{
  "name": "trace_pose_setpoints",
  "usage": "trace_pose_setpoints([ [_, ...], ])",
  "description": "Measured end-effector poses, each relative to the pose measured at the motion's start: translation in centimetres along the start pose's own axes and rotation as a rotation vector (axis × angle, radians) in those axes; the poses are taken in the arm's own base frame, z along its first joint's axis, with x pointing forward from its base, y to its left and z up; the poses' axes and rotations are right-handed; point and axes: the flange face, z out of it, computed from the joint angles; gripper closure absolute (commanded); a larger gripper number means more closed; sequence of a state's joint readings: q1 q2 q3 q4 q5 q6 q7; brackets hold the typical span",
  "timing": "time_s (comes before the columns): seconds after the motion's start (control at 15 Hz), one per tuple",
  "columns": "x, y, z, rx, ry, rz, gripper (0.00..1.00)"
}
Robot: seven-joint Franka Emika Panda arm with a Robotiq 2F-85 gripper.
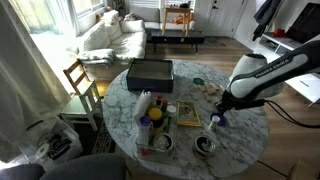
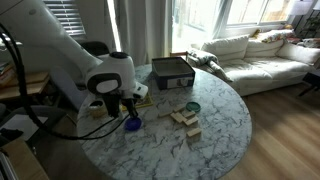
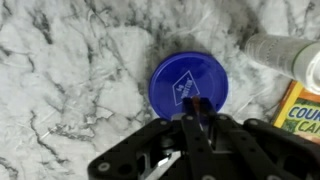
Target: Pick up the blue lid from the clear storage container and put it on the table, pick up some of the substance from the can in the clear storage container and put it on the blue lid
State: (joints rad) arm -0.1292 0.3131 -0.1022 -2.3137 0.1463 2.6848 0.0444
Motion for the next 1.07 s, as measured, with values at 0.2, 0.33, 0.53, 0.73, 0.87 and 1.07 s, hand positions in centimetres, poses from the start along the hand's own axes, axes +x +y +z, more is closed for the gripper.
trace_pose_setpoints([
  [0.2,-0.1,0.1,0.7,0.003,0.000,0.011,0.85],
  [0.33,-0.1,0.0,1.1,0.004,0.000,0.016,0.56],
  [0.53,-0.2,0.1,1.3,0.006,0.000,0.021,0.34],
  [0.73,-0.1,0.1,1.1,0.008,0.008,0.024,0.12],
  [0.87,0.2,0.1,0.7,0.009,0.021,0.026,0.01],
  [1.07,0.9,0.6,-1.3,0.015,0.060,0.036,0.00],
])
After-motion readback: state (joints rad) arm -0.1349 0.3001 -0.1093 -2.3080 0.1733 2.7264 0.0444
